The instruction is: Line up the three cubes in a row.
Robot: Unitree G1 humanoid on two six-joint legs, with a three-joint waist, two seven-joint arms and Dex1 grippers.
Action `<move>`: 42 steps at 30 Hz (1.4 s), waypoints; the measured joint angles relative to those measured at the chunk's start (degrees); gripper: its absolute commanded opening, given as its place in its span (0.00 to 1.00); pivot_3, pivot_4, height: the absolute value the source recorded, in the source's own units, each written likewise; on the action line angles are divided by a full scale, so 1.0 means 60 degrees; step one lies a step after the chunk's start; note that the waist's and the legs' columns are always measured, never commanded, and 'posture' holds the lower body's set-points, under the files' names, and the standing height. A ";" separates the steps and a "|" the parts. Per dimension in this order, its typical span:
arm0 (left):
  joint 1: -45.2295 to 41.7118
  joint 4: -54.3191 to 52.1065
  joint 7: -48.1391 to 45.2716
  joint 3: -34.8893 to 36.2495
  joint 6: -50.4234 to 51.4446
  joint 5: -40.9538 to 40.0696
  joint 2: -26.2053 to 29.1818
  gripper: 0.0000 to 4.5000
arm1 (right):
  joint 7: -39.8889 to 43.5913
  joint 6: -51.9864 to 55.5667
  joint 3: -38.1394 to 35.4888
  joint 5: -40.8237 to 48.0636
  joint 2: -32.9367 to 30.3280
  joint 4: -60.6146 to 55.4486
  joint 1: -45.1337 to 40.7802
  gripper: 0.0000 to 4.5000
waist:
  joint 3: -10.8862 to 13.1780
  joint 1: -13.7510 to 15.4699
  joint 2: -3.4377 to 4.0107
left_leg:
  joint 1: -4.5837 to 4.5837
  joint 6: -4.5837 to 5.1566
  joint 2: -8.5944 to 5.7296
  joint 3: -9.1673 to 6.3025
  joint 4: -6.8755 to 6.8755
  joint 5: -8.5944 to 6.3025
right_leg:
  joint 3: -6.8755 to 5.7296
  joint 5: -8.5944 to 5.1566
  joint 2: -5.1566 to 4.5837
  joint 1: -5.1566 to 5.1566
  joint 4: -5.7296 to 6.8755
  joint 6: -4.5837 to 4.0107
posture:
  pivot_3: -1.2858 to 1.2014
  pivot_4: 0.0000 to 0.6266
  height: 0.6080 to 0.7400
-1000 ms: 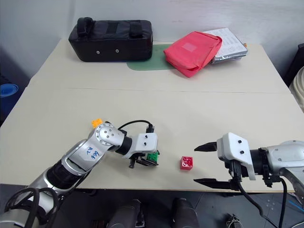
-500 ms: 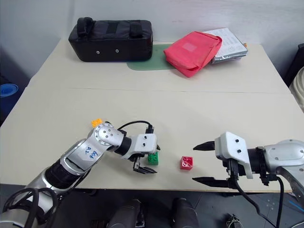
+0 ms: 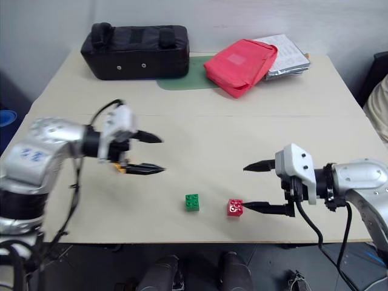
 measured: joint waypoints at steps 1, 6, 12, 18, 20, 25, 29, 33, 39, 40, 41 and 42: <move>0.0721 -0.0036 -0.0061 0.0680 0.0013 -0.0179 0.0180 0.99 | 0.0100 -0.0001 0.0063 -0.0001 0.0020 0.0180 -0.0125 1.00 | 0.0000 -0.0008 0.0000 | -0.0003 -0.0001 0.0001 -0.0006 0.0000 -0.0001 | -0.0005 -0.0002 -0.0004 0.0001 -0.0001 -0.0003 | 0.52 0.24 1.00; 0.4595 -0.0260 0.0460 0.4149 -0.0837 -0.0078 0.0055 0.99 | 0.0609 -0.0187 0.0526 -0.0034 0.0210 0.0889 -0.1033 1.00 | 0.0000 -0.0039 0.0001 | 0.0007 -0.0009 0.0001 -0.0012 -0.0001 -0.0014 | 0.0001 -0.0007 -0.0021 0.0000 -0.0029 -0.0011 | 0.52 0.24 1.00; 0.7288 0.0403 0.0482 0.6337 -0.2642 0.0117 -0.0604 0.99 | 0.1683 -0.0414 0.0687 -0.0124 0.0043 0.1627 -0.1222 1.00 | 0.0002 0.0135 -0.0003 | 0.0006 -0.0046 0.0006 -0.0024 -0.0004 -0.0059 | -0.0014 -0.0015 -0.0037 -0.0009 -0.0032 -0.0029 | 0.52 0.24 1.00; 0.7041 0.1001 0.0881 0.6411 -0.3248 0.0071 -0.0517 0.99 | 0.2081 -0.0623 0.0611 -0.0317 -0.0041 0.1828 -0.1114 1.00 | 0.0002 0.0217 -0.0002 | 0.0007 -0.0063 0.0004 -0.0024 -0.0009 -0.0074 | -0.0017 -0.0018 -0.0051 -0.0013 -0.0026 -0.0037 | 0.52 0.24 1.00; 0.6522 0.1083 0.0929 0.5890 -0.3224 -0.0052 -0.0371 0.99 | 0.2106 -0.0688 0.0534 -0.0374 -0.0068 0.1796 -0.0856 1.00 | 0.0002 0.0227 -0.0002 | 0.0006 -0.0062 -0.0001 -0.0025 -0.0015 -0.0074 | -0.0020 -0.0018 -0.0055 -0.0013 -0.0026 -0.0037 | 0.52 0.24 1.00; 0.4068 0.2421 0.1129 0.3349 -0.3817 0.0503 -0.0195 0.99 | 0.1917 -0.1004 0.0013 -0.0730 -0.0274 0.1600 0.0292 1.00 | -0.0004 0.0221 0.0018 | 0.0004 -0.0026 -0.0015 -0.0018 -0.0023 -0.0048 | -0.0026 -0.0017 -0.0059 -0.0022 -0.0010 -0.0035 | 0.52 0.24 1.00; 0.2020 0.3998 0.1174 0.1555 -0.4255 0.1087 -0.0285 0.99 | 0.1565 -0.0820 -0.0693 -0.0639 -0.0295 0.0970 0.1023 1.00 | -0.0004 0.0176 0.0017 | 0.0004 -0.0023 -0.0010 -0.0004 -0.0024 -0.0045 | -0.0023 -0.0016 -0.0037 -0.0026 0.0007 -0.0033 | 0.52 0.24 1.00; 0.0276 0.5364 0.1207 0.0433 -0.4662 0.1527 -0.0645 0.99 | 0.1260 -0.0601 -0.1254 -0.0540 -0.0296 0.0336 0.1753 1.00 | -0.0006 0.0220 0.0014 | 0.0002 -0.0023 -0.0002 0.0008 -0.0017 -0.0043 | -0.0018 -0.0013 -0.0012 -0.0025 0.0032 -0.0028 | 0.52 0.24 1.00; -0.1001 0.6726 0.1129 -0.0703 -0.4825 0.1973 -0.1132 0.99 | 0.0797 -0.0240 -0.1933 -0.0376 -0.0295 -0.0265 0.2444 1.00 | -0.0007 0.0194 0.0008 | 0.0014 -0.0006 0.0004 0.0059 -0.0009 -0.0034 | -0.0007 -0.0004 0.0003 -0.0027 0.0032 -0.0011 | 0.52 0.24 1.00; -0.1075 0.6888 0.1149 -0.0820 -0.4908 0.2105 -0.1147 0.96 | 0.0711 -0.0193 -0.2003 -0.0352 -0.0295 -0.0297 0.2467 1.00 | -0.0007 0.0191 0.0008 | 0.0017 -0.0005 0.0005 0.0062 -0.0009 -0.0035 | -0.0006 -0.0004 0.0003 -0.0028 0.0033 -0.0011 | 0.52 0.24 1.00; -0.1161 0.7083 0.1197 -0.0950 -0.5011 0.2219 -0.1161 0.91 | 0.0630 -0.0176 -0.2039 -0.0338 -0.0295 -0.0324 0.2473 1.00 | -0.0007 0.0192 0.0007 | 0.0017 -0.0006 0.0008 0.0062 -0.0009 -0.0034 | -0.0001 -0.0004 0.0004 -0.0028 0.0033 -0.0011 | 0.52 0.24 1.00; -0.1209 0.7215 0.1240 -0.1019 -0.5087 0.2277 -0.1166 0.88 | 0.0565 -0.0166 -0.2048 -0.0333 -0.0295 -0.0375 0.2480 1.00 | -0.0007 0.0197 0.0007 | 0.0017 -0.0006 0.0009 0.0061 -0.0009 -0.0034 | 0.0006 -0.0004 0.0004 -0.0029 0.0033 -0.0011 | 0.52 0.24 1.00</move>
